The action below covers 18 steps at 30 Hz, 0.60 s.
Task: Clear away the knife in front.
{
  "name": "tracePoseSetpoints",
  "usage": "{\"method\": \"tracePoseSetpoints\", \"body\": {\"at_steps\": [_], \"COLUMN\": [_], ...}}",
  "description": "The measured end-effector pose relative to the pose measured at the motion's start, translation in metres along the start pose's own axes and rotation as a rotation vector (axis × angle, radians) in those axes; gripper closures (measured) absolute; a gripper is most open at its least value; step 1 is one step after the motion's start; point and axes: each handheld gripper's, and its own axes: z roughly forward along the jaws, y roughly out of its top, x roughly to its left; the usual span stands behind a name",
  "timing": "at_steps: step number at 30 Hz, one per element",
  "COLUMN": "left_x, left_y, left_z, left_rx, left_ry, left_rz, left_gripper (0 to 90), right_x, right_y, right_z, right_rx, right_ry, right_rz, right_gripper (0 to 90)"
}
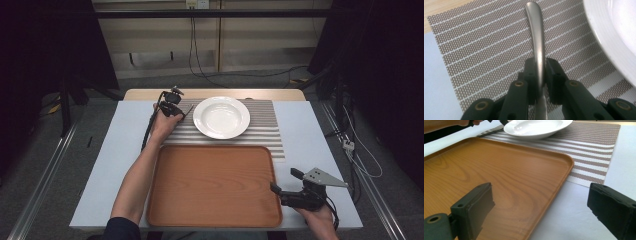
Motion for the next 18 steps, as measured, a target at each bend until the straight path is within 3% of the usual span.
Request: {"method": "tracePoseSetpoints", "body": {"at_steps": [2,4,14,18], "left_x": [0.001,0.002,-0.001,0.000], "left_y": [-0.001,-0.002,-0.002,-0.003], "left_z": [-0.001,-0.002,-0.010,-0.010], "left_rx": [0.005,-0.003,-0.012,0.004], "left_ry": [0.008,-0.004,-0.018,-0.017], "left_rz": [0.013,-0.010,0.014,0.016], "left_gripper": [80.0,80.0,80.0,79.9], "right_x": [0.000,0.001,0.001,0.001], "right_y": [0.000,0.000,0.000,0.000], "right_z": [0.000,0.000,0.000,0.000], "right_rx": [0.000,0.000,0.002,0.001], "right_ry": [0.000,0.000,0.000,0.000], "right_rz": [-0.001,-0.004,-0.006,-0.006], "right_gripper": [6.4,6.5,6.5,6.5]}}
